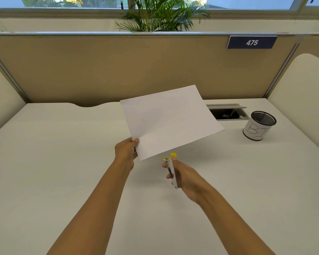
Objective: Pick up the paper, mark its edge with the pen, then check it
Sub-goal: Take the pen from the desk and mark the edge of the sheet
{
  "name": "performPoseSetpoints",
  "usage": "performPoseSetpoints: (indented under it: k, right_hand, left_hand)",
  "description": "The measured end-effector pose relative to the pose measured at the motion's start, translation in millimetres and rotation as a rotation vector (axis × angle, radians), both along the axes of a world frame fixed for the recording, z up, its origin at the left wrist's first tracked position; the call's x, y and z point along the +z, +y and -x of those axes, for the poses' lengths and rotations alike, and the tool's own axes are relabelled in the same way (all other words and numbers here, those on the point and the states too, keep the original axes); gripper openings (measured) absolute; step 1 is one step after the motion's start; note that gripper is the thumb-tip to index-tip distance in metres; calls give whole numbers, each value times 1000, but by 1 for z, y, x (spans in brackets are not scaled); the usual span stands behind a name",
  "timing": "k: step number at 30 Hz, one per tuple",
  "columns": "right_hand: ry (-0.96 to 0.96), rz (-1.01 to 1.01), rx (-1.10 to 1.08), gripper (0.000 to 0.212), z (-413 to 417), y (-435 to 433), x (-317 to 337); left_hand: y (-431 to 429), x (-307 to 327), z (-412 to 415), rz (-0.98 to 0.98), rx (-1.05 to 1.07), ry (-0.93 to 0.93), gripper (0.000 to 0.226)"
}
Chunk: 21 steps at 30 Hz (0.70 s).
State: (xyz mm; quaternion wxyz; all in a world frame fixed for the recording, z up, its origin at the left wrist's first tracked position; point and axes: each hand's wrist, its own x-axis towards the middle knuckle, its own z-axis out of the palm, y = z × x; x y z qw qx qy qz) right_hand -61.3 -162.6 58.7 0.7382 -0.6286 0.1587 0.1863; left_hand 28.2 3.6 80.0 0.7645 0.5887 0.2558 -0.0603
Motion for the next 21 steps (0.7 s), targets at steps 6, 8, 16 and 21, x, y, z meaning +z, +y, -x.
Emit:
performPoseSetpoints:
  k: [6, 8, 16, 21]
  right_hand:
    - [27, -76, 84, 22, 4, 25, 11]
    - [41, -79, 94, 21, 4, 30, 14]
    - [92, -129, 50, 32, 2, 36, 21]
    - [129, -104, 29, 41, -3, 36, 25]
  left_hand:
    - [-10, 10, 6, 3, 11, -2, 34]
    - [-12, 12, 7, 5, 12, -1, 33]
    - [-17, 16, 14, -16, 20, -6, 32]
    - [-20, 18, 17, -28, 24, -5, 32]
